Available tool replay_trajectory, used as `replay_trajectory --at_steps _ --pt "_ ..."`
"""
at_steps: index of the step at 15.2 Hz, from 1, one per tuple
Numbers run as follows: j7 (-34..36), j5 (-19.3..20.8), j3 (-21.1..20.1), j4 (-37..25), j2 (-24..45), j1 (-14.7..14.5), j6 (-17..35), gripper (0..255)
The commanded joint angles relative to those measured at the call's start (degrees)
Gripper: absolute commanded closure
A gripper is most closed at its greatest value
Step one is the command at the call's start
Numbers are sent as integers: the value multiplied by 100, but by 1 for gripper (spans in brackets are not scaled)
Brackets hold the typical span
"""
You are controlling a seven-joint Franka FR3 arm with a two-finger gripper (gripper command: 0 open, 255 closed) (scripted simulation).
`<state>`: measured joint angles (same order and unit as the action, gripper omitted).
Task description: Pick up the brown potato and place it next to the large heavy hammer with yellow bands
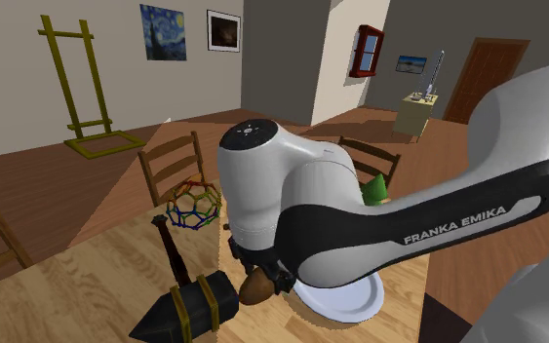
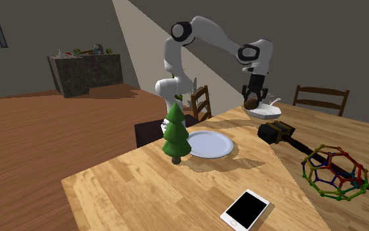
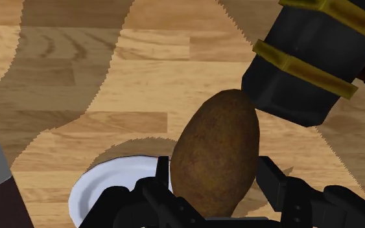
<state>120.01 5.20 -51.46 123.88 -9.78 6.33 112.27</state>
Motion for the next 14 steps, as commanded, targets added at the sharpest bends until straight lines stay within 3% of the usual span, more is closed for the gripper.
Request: replay_trajectory --at_steps 1,5,14 --pt "481 218 -304 -263 346 -44 -106 255" --pt "1456 845 -778 -871 1198 -277 -428 255" --pt "1873 1291 -723 -551 1647 -419 44 255"
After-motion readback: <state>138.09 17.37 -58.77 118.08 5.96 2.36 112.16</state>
